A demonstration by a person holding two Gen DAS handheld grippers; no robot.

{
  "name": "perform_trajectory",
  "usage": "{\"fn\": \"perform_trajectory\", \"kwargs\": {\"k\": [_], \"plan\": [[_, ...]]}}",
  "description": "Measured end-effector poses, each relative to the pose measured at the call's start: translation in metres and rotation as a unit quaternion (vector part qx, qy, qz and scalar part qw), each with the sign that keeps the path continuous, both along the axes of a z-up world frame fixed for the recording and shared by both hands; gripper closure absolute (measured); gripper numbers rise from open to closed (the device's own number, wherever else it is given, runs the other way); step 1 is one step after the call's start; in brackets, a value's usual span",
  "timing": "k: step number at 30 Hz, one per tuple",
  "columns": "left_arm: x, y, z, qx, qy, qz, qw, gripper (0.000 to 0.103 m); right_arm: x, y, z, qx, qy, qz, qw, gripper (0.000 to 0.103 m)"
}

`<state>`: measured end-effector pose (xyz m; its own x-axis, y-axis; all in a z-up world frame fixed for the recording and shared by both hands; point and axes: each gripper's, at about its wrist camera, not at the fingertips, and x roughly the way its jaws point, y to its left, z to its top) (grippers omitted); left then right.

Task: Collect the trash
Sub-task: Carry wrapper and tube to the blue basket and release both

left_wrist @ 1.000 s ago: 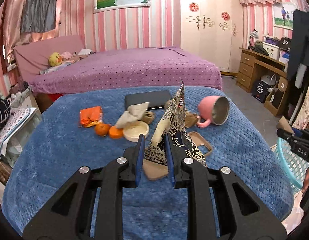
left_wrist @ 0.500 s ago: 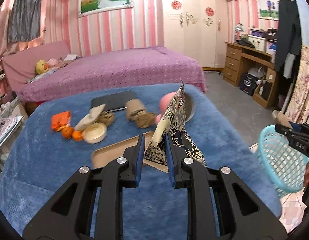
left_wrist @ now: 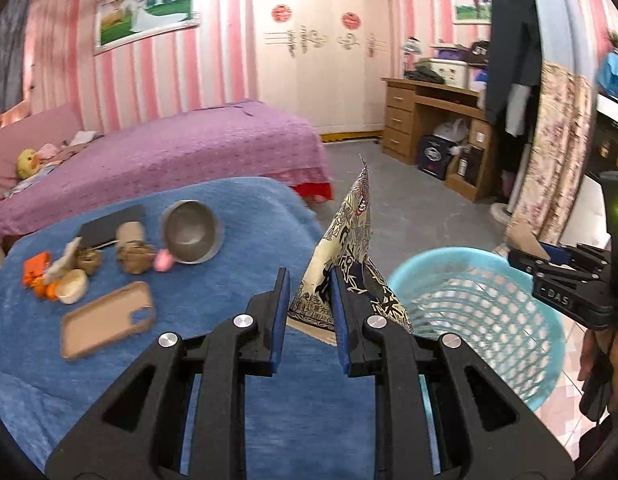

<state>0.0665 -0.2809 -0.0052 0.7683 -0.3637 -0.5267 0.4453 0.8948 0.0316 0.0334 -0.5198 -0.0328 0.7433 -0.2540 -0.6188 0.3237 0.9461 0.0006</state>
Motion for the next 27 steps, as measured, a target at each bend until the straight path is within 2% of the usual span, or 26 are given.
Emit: {"fn": "perform_trajectory", "kwargs": {"k": [8,13,15,17,23,27], "plan": [[-0.021,-0.060,-0.016,0.015,0.013,-0.040,0.9990,0.084,-0.016,-0.021,-0.008,0.015,-0.004,-0.015,1.000,0.065],[-0.018,-0.072,-0.033,0.020,0.034,-0.042,0.9983,0.079,-0.020,-0.025,-0.007,0.022,-0.010,-0.017,1.000,0.065],[-0.013,-0.073,-0.038,0.025,0.045,-0.041,0.9978,0.070,-0.020,-0.025,-0.008,0.024,-0.009,-0.016,1.000,0.065],[-0.009,-0.068,-0.040,0.031,0.045,-0.029,0.9981,0.045,-0.019,-0.024,-0.010,0.024,-0.006,-0.013,1.000,0.065],[0.006,-0.038,-0.030,0.027,0.021,0.022,0.9992,0.016,-0.017,-0.019,-0.011,0.020,-0.005,-0.008,1.000,0.064],[0.016,-0.013,-0.020,0.029,0.005,0.049,0.9984,0.009,-0.014,-0.010,-0.009,0.015,-0.005,-0.004,1.000,0.063]]}}
